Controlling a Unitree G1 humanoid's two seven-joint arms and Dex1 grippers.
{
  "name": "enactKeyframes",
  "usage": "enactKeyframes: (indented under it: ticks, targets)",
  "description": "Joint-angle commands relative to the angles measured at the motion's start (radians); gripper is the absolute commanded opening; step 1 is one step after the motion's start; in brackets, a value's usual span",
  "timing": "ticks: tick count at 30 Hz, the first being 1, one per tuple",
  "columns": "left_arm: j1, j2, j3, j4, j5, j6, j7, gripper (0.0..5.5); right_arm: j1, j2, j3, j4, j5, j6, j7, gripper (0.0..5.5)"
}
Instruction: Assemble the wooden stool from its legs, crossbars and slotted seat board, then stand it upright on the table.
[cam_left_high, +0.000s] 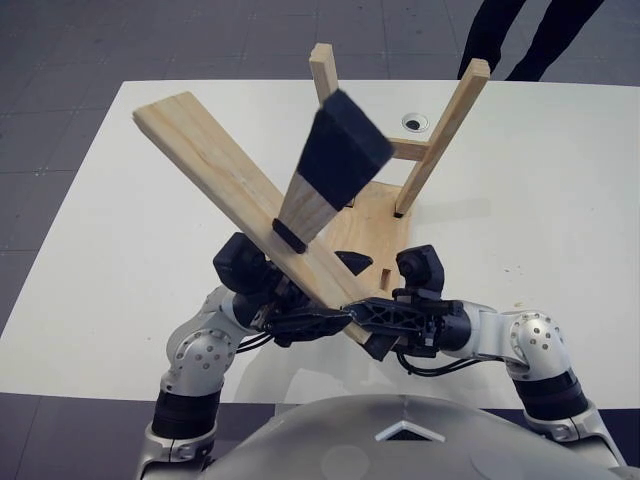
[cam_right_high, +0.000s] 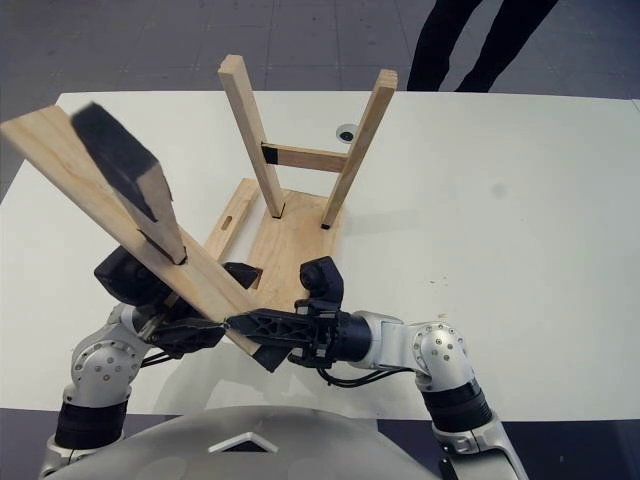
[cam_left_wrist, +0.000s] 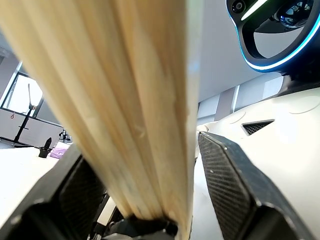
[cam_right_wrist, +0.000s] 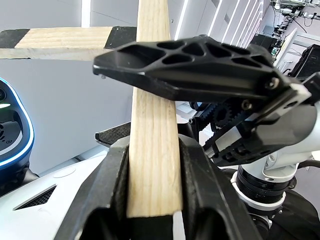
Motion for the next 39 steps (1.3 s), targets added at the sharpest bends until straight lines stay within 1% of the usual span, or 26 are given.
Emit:
enactKeyframes:
  ticks: [1,13,16,20,39]
  targets:
    - [-0.014,-0.008,0.012,0.008,-0.013,-0.006,0.003,3.01,0.002,-0.008,-0.004,0.008,-0.005,0.007,0.000,1.04]
    - [-0.026,-0.004,0.045,0.025,-0.062,0.020,0.014,3.01,0.015,-0.019,-0.011,0.005,-0.026,0.019,0.032,1.04]
    - [-0.024,-0.009,0.039,0.029,-0.056,0.023,0.017,2.57,0.015,-0.018,-0.011,0.004,-0.029,0.020,0.035,1.04]
    - [-0.024,-0.011,0.036,0.032,-0.051,0.025,0.014,2.30,0.013,-0.018,-0.011,0.004,-0.035,0.024,0.043,1.04]
    - [-0.011,-0.003,0.037,0.033,-0.055,0.034,-0.009,2.24,0.015,-0.016,-0.010,0.008,-0.053,0.025,0.048,1.04]
